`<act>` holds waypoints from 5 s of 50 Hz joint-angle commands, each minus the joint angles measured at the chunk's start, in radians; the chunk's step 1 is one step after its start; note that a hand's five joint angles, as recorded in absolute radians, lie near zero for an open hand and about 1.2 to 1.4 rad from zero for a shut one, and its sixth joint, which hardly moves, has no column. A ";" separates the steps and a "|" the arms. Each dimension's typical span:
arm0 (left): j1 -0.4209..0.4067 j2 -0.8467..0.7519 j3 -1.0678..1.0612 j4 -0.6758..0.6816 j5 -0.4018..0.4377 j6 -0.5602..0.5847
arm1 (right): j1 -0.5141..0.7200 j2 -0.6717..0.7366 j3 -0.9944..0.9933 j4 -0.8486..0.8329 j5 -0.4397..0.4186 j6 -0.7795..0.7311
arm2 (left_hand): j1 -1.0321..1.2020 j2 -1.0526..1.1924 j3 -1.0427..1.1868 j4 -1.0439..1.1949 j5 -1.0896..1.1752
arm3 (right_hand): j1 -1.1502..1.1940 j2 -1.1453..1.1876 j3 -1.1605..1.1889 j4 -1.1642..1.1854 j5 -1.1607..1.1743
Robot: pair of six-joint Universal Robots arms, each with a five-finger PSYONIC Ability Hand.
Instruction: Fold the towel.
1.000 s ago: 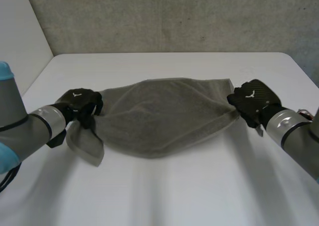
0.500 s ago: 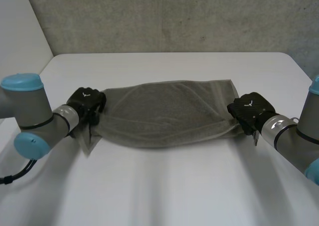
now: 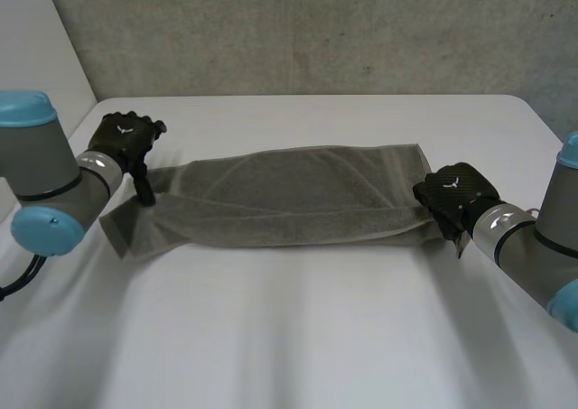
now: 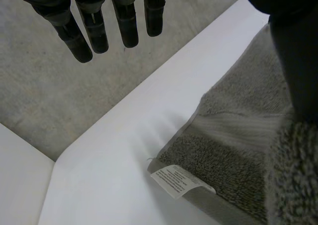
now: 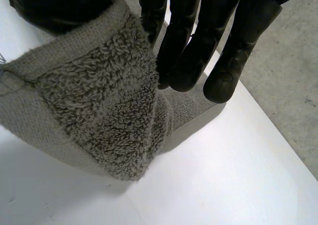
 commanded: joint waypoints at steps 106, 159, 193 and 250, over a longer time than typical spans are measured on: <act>0.077 0.041 -0.434 0.326 0.197 0.375 | -0.008 0.012 0.043 -0.008 -0.007 -0.017 | 0.710 0.721 0.731 0.713 0.586 | 0.063 0.088 0.070 0.059 0.049; 0.137 0.465 -0.345 -0.207 0.296 -0.093 | -0.052 -0.349 -0.263 0.533 0.011 -0.077 | 1.092 1.102 1.113 1.094 0.968 | 0.063 0.088 0.070 0.059 0.049; 0.040 0.218 0.479 -0.022 0.072 -0.544 | 0.017 -0.175 -0.466 -0.338 0.180 0.071 | 1.092 1.102 1.113 1.094 0.968 | 0.063 0.088 0.070 0.059 0.049; 0.001 0.230 -0.581 0.320 0.237 0.056 | 0.031 -0.083 0.085 -0.137 0.042 -0.009 | 0.631 0.642 0.652 0.633 0.507 | 0.063 0.088 0.070 0.059 0.049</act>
